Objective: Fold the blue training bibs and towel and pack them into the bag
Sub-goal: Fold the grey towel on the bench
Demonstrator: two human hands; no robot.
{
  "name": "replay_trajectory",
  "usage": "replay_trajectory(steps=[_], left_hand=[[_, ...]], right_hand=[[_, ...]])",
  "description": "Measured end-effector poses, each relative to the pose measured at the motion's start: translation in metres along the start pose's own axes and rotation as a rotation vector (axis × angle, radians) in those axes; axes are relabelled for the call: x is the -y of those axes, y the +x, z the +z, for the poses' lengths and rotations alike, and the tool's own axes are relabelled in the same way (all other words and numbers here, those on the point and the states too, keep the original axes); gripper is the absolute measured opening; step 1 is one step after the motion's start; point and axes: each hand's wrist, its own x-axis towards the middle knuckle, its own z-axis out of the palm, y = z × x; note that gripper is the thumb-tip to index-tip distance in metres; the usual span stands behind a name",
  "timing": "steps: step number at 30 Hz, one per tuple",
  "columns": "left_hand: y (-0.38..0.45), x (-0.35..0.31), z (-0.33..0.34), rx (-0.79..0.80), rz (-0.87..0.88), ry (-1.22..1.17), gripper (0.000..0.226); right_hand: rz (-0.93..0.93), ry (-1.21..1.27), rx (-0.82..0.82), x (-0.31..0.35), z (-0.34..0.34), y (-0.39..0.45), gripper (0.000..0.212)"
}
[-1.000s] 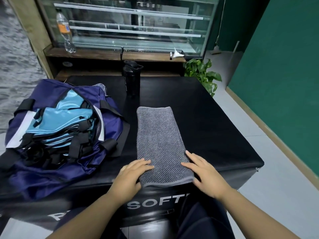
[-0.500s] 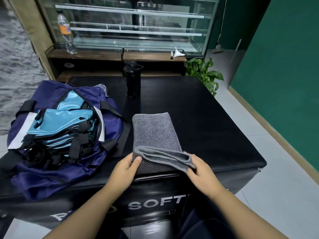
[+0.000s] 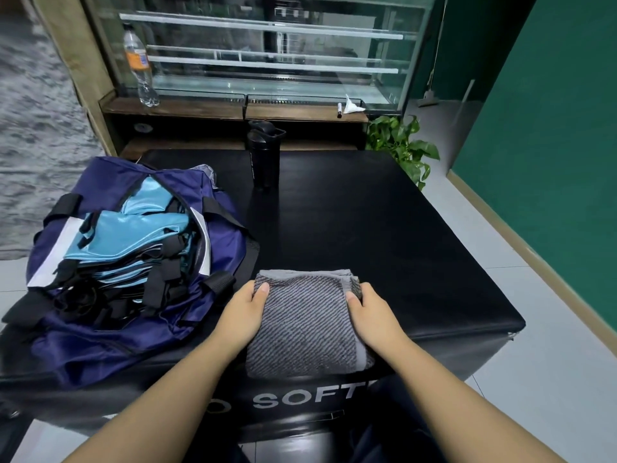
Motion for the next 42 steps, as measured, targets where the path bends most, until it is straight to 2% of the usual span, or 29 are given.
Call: replay_trajectory(steps=[2, 6, 8, 10, 12, 14, 15, 17, 18, 19, 21, 23, 25, 27, 29, 31, 34, 38, 40, 42], left_hand=[[0.015, 0.002, 0.002, -0.032, -0.029, 0.087, 0.028], [0.035, 0.001, 0.007, -0.140, -0.070, 0.113, 0.019], [0.040, -0.001, 0.009, -0.166, -0.076, 0.137, 0.024], [0.040, -0.001, 0.010, -0.181, -0.002, 0.229, 0.032], [0.037, -0.001, 0.007, -0.186, 0.208, 0.405, 0.030], [0.029, -0.001, 0.001, -0.081, 0.493, 0.545, 0.018], [0.024, 0.002, -0.004, 0.001, 0.612, 0.592, 0.014], [0.012, 0.009, -0.015, 0.150, 0.723, 0.631, 0.007], [0.007, 0.014, -0.021, 0.192, 0.738, 0.625, 0.012], [0.002, 0.020, -0.028, 0.220, 0.739, 0.613, 0.020], [-0.006, 0.032, -0.039, 0.276, 0.712, 0.624, 0.044], [-0.012, 0.041, -0.046, 0.357, 0.683, 0.689, 0.078], [-0.013, 0.048, -0.045, 0.390, 0.686, 0.756, 0.092], [-0.011, 0.052, -0.040, 0.372, 0.664, 0.774, 0.090], [-0.009, 0.053, -0.035, 0.355, 0.627, 0.746, 0.084], [-0.011, 0.050, -0.030, 0.330, 0.528, 0.661, 0.074], [-0.014, 0.037, -0.025, 0.238, 0.342, 0.453, 0.043], [-0.011, 0.026, -0.023, 0.113, 0.264, 0.363, 0.016], [-0.013, 0.023, -0.022, 0.057, 0.239, 0.319, 0.013], [-0.017, 0.021, -0.017, 0.005, 0.193, 0.291, 0.022]], right_hand=[[0.043, -0.024, -0.018, 0.002, 0.003, 0.010, 0.028], [0.124, -0.051, -0.061, 0.004, 0.007, 0.028, 0.029], [0.172, -0.088, -0.069, 0.003, 0.011, 0.035, 0.031], [0.204, -0.169, -0.076, 0.002, 0.013, 0.038, 0.033], [0.189, -0.230, -0.118, 0.002, 0.013, 0.039, 0.031], [0.058, -0.237, -0.208, 0.000, 0.010, 0.036, 0.024], [-0.071, -0.247, -0.251, -0.003, 0.008, 0.035, 0.019], [-0.370, -0.293, -0.241, -0.012, 0.002, 0.030, 0.009], [-0.497, -0.308, -0.199, -0.018, -0.001, 0.025, 0.006], [-0.599, -0.311, -0.152, -0.026, -0.004, 0.019, 0.008], [-0.711, -0.283, -0.075, -0.042, -0.010, 0.003, 0.029], [-0.720, -0.293, 0.008, -0.057, -0.013, -0.012, 0.047], [-0.686, -0.373, 0.117, -0.071, -0.014, -0.020, 0.068], [-0.685, -0.476, 0.158, -0.079, -0.013, -0.020, 0.082], [-0.696, -0.502, 0.136, -0.081, -0.010, -0.015, 0.078], [-0.651, -0.425, 0.109, -0.078, -0.009, -0.011, 0.068], [-0.538, -0.244, 0.087, -0.062, -0.010, -0.009, 0.049], [-0.378, -0.082, 0.121, -0.041, -0.017, -0.011, 0.028], [-0.314, 0.001, 0.142, -0.035, -0.016, -0.013, 0.022], [-0.259, 0.064, 0.146, -0.031, -0.012, -0.013, 0.021]])
